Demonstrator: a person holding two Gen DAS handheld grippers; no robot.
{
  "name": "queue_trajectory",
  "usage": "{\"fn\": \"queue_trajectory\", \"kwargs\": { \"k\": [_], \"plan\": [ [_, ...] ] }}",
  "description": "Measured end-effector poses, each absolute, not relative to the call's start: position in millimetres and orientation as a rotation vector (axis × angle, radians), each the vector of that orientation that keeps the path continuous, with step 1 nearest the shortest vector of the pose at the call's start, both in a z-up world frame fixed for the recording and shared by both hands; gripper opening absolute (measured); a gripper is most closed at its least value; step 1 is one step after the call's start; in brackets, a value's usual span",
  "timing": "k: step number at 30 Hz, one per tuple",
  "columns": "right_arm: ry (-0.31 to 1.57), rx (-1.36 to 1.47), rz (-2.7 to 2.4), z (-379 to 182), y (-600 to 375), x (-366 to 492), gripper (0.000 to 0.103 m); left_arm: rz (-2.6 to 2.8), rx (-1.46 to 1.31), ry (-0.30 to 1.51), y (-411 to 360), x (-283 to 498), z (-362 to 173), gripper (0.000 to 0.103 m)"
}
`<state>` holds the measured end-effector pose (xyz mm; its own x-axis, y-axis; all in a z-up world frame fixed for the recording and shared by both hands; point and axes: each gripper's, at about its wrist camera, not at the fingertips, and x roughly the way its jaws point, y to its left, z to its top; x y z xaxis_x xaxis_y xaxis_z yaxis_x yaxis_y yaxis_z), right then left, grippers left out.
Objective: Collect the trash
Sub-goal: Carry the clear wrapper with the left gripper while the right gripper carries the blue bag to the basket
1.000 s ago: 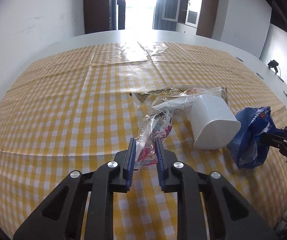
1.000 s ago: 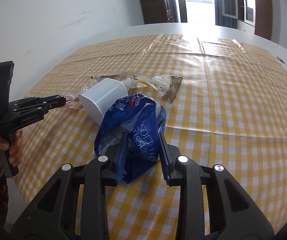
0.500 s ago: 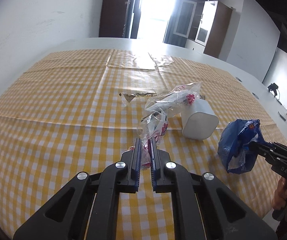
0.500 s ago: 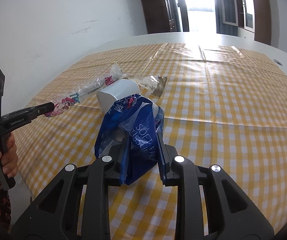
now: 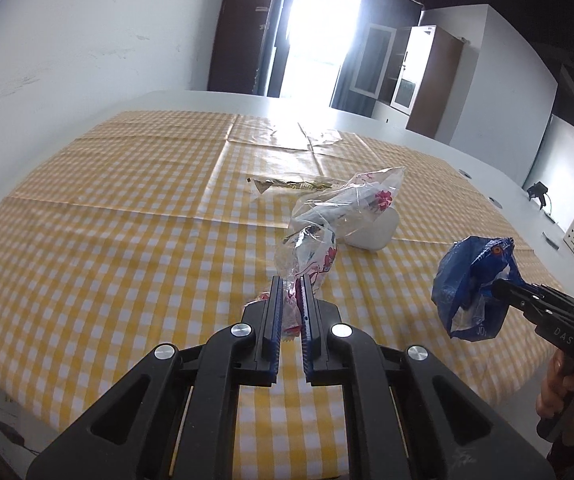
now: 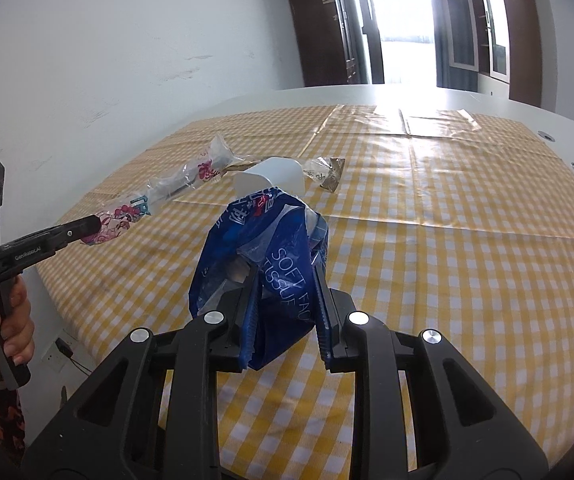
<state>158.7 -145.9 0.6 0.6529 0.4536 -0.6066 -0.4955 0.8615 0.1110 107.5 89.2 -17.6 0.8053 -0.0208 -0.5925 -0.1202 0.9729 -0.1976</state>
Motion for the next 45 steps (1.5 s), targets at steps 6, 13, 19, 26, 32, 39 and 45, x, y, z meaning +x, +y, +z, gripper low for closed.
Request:
{"fn": "queue_trajectory", "kwargs": {
  "k": [6, 13, 19, 26, 32, 39, 45],
  "plan": [
    [0.658, -0.072, 0.547, -1, -149, 136, 0.023, 0.031, -0.220, 0.618, 70, 73, -17, 0.008],
    [0.647, -0.061, 0.572, -7, -154, 105, 0.023, -0.002, -0.216, 0.596, 53, 29, -16, 0.008],
    [0.659, -0.079, 0.596, -18, -158, 74, 0.023, -0.004, -0.178, 0.591, 43, -2, -23, 0.008],
    [0.661, -0.105, 0.617, -28, -160, 40, 0.023, -0.014, -0.198, 0.631, 45, -25, -43, 0.008],
    [0.678, -0.105, 0.635, -39, -164, 19, 0.023, -0.022, -0.190, 0.653, 41, -47, -56, 0.008],
    [0.727, -0.096, 0.644, -63, -172, -1, 0.024, 0.014, -0.206, 0.712, 42, -76, -83, 0.007],
    [0.764, -0.109, 0.628, -81, -178, -12, 0.024, -0.004, -0.194, 0.783, 40, -87, -110, 0.007]
  ]
}}
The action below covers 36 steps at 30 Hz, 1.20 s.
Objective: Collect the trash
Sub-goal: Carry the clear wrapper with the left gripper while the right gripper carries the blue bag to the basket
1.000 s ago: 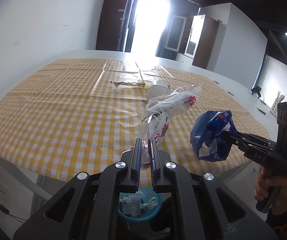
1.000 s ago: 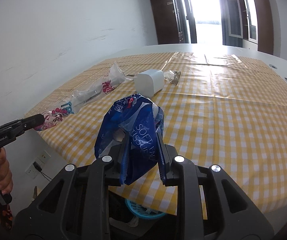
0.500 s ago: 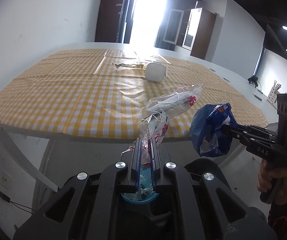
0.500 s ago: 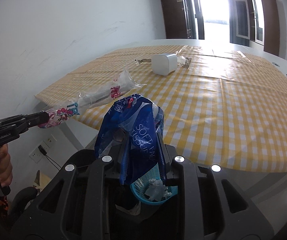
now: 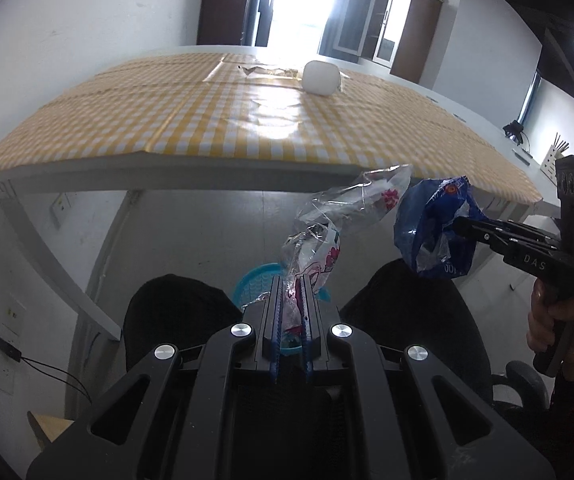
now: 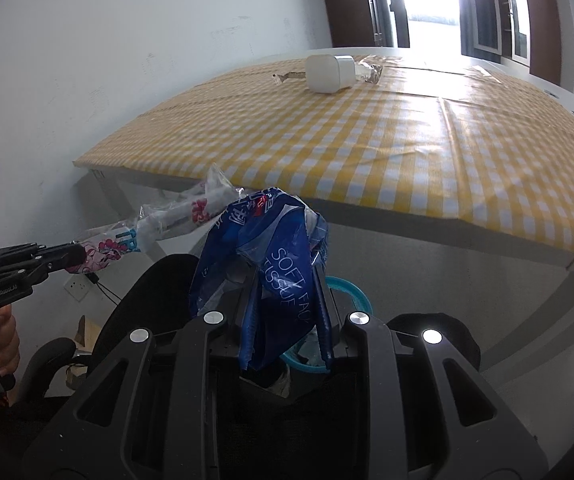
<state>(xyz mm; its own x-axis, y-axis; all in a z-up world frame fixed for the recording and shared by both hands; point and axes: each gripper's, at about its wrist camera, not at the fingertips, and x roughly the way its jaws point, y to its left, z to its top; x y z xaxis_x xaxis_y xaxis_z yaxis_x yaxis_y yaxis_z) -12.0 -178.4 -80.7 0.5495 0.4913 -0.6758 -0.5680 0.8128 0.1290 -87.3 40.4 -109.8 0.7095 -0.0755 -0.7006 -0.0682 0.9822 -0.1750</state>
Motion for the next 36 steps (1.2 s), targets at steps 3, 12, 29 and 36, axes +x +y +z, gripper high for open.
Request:
{"fn": "queue_trajectory", "kwargs": {
  "k": [3, 12, 29, 36],
  "plan": [
    [0.790, -0.112, 0.624, -93, -179, -14, 0.024, -0.014, -0.201, 0.820, 41, -84, -123, 0.007],
    [0.867, -0.150, 0.572, -134, -176, -5, 0.024, -0.022, -0.243, 0.911, 43, -66, -162, 0.007],
    [1.110, -0.126, 0.512, -226, -149, 63, 0.024, 0.047, -0.265, 1.113, 56, 37, -255, 0.007],
    [1.172, -0.128, 0.413, -266, -138, 96, 0.024, 0.052, -0.331, 1.176, 65, 75, -290, 0.007]
  ]
}}
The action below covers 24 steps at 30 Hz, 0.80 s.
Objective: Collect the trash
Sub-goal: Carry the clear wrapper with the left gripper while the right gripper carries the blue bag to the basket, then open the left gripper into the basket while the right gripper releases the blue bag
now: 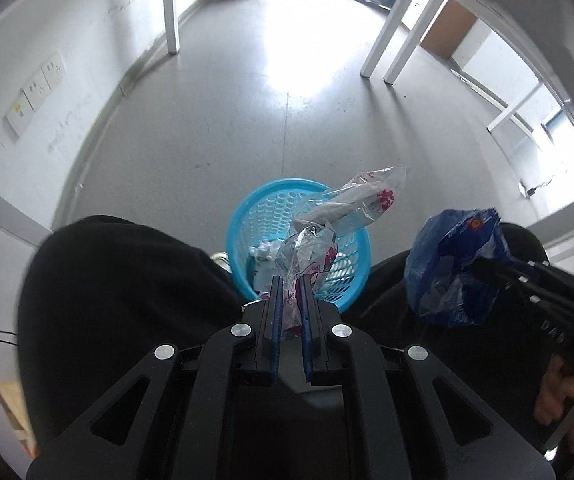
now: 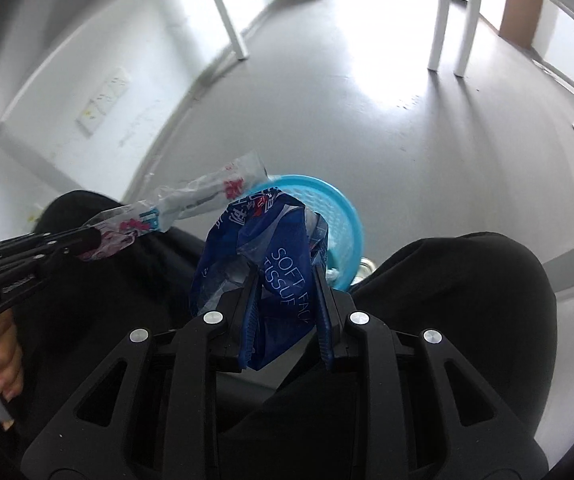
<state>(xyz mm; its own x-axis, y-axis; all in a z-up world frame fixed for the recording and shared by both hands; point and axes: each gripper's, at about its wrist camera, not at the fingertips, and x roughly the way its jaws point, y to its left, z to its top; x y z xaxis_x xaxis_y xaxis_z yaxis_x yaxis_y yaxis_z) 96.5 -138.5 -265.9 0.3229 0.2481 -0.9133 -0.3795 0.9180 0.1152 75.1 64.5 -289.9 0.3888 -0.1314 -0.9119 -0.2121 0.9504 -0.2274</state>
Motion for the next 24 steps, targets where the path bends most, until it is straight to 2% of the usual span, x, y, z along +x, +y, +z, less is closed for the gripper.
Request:
{"fn": "queue_trajectory", "kwargs": {
  "k": [8, 24],
  "plan": [
    [1.238, -0.159, 0.404, -307, -111, 132, 0.024, 0.082, -0.457, 1.294, 82, 104, -335, 0.007],
    [1.468, -0.126, 0.349, -397, -97, 202, 0.024, 0.137, -0.443, 1.438, 72, 170, -398, 0.008]
  ]
}}
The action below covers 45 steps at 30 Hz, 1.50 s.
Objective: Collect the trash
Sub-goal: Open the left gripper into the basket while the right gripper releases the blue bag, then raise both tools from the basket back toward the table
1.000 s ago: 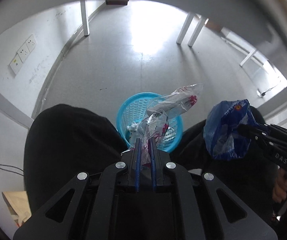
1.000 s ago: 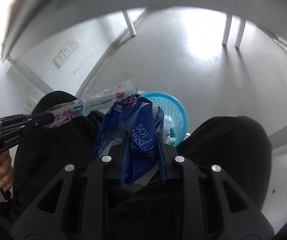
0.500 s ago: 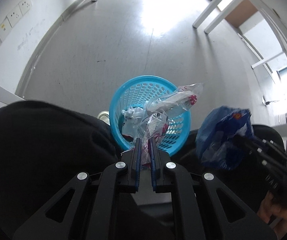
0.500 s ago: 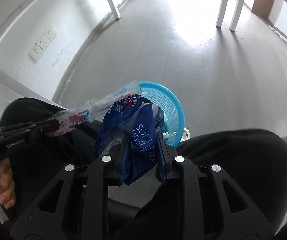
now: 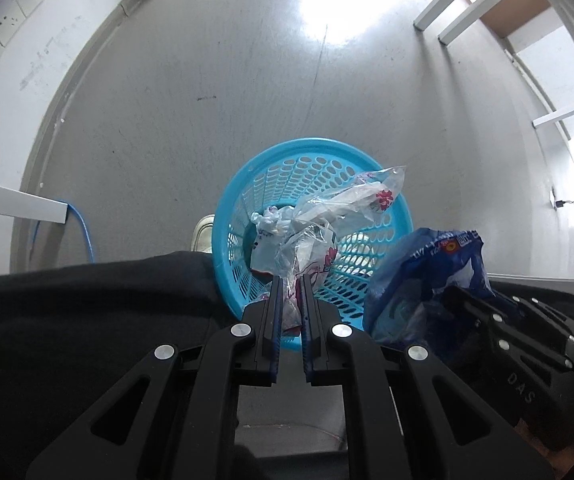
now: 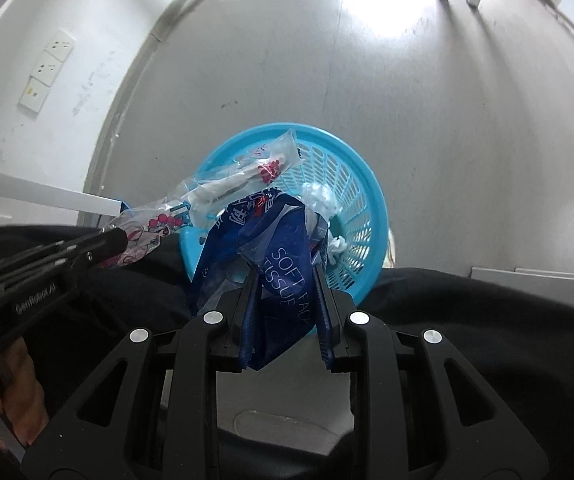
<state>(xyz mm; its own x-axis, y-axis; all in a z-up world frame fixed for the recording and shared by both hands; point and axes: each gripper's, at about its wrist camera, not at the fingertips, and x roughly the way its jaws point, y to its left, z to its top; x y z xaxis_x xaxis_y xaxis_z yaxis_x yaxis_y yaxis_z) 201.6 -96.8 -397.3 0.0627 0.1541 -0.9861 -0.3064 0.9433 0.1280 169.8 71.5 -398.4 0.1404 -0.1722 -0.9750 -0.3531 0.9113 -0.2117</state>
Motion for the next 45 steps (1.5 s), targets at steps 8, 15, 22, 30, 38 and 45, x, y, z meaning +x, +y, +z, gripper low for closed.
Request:
{"fn": "queue_trajectory", "kwargs": {
  "k": [8, 15, 22, 30, 38, 45],
  "plan": [
    [1.609, -0.035, 0.276, -457, -104, 246, 0.025, 0.174, -0.491, 1.552, 76, 201, -443, 0.008],
    [1.642, -0.058, 0.253, -477, -97, 254, 0.028, 0.183, -0.538, 1.579, 84, 210, -460, 0.010],
    [1.631, -0.055, 0.258, -478, -102, 257, 0.049, 0.171, -0.544, 1.547, 81, 211, -458, 0.029],
    [1.590, -0.125, 0.288, -463, -95, 247, 0.050, 0.181, -0.471, 1.522, 73, 203, -441, 0.029],
    [1.520, -0.152, 0.331, -426, -96, 224, 0.057, 0.175, -0.430, 1.457, 71, 180, -406, 0.031],
    [1.419, -0.123, 0.373, -384, -104, 203, 0.057, 0.151, -0.317, 1.351, 55, 154, -368, 0.034]
  ]
}}
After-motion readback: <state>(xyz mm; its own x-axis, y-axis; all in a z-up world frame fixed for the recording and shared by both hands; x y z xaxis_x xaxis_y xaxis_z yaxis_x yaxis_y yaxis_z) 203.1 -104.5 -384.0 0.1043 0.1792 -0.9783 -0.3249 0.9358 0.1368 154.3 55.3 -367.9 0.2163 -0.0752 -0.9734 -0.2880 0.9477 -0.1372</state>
